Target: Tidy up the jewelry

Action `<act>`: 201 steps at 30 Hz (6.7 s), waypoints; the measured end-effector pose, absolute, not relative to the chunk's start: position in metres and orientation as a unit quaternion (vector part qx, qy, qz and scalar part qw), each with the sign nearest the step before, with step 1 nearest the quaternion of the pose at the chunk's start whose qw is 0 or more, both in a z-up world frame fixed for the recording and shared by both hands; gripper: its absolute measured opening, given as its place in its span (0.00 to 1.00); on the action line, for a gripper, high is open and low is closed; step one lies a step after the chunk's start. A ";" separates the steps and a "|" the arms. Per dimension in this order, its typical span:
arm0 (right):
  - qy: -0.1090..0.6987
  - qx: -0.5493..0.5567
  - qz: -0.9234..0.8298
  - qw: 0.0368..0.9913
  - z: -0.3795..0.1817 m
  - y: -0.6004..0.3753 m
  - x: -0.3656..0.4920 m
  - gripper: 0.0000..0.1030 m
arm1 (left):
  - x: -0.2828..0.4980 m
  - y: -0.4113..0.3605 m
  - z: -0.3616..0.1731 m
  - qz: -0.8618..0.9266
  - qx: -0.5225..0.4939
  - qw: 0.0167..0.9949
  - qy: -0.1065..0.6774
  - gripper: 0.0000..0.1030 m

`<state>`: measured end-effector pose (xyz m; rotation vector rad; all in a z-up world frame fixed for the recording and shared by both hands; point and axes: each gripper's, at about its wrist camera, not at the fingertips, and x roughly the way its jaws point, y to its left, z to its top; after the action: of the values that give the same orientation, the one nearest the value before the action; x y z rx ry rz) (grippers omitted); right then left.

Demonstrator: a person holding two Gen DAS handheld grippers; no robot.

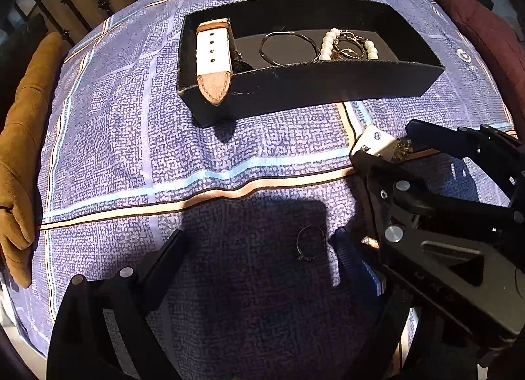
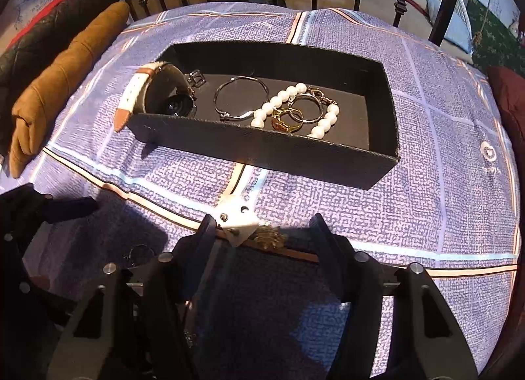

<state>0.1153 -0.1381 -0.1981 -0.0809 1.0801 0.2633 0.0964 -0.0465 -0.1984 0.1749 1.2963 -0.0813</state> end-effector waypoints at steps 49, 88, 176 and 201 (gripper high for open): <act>0.466 0.040 0.115 0.876 -0.120 -0.175 0.117 0.25 | 0.116 -0.028 -0.113 -0.031 0.010 0.833 0.552 0.06; 0.461 0.017 0.109 0.881 -0.123 -0.153 0.197 0.26 | 0.207 -0.040 -0.111 -0.040 0.029 0.846 0.531 0.12; 0.479 0.042 0.069 0.874 -0.130 -0.125 0.040 0.17 | 0.063 0.007 -0.136 -0.045 -0.003 0.823 0.567 0.08; 0.411 0.053 0.070 0.907 -0.068 -0.155 0.125 0.17 | 0.134 -0.030 -0.077 -0.028 0.004 0.865 0.502 0.00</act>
<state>0.1253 -0.1552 -0.0676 0.1097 0.8487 0.1455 0.1342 -0.0299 -0.0769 0.0079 1.0514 -0.0583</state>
